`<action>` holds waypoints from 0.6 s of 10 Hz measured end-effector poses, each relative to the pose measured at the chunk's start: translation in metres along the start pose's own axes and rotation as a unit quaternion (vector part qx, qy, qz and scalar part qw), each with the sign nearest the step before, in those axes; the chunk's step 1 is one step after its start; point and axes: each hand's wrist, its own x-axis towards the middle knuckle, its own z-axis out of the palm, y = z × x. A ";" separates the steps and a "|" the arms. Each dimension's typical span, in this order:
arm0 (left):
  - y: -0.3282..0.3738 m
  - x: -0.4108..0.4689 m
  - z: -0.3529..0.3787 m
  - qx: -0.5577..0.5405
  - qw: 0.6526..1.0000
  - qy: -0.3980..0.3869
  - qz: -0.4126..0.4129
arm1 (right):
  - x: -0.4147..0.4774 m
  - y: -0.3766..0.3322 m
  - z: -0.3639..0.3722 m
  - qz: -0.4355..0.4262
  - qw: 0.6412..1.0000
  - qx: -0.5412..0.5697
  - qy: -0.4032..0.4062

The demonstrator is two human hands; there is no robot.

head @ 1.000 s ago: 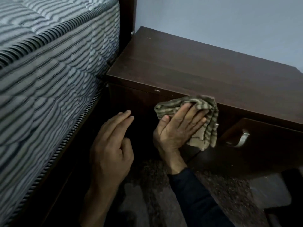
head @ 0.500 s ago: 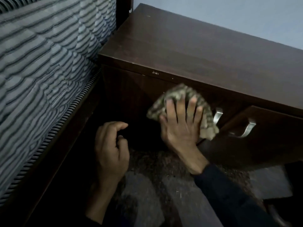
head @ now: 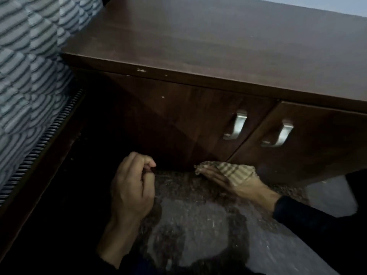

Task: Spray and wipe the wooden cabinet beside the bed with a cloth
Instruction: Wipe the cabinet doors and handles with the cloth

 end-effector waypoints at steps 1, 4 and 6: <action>0.020 -0.005 0.016 0.008 0.997 -0.057 0.043 | -0.061 0.036 -0.026 0.036 0.999 -0.023 -0.029; 0.111 0.001 0.063 0.078 0.954 -0.066 0.280 | -0.049 0.112 -0.076 0.250 0.946 -0.148 0.145; 0.144 0.011 0.075 0.127 0.937 -0.023 0.324 | -0.137 0.085 -0.076 0.092 0.983 -0.149 -0.064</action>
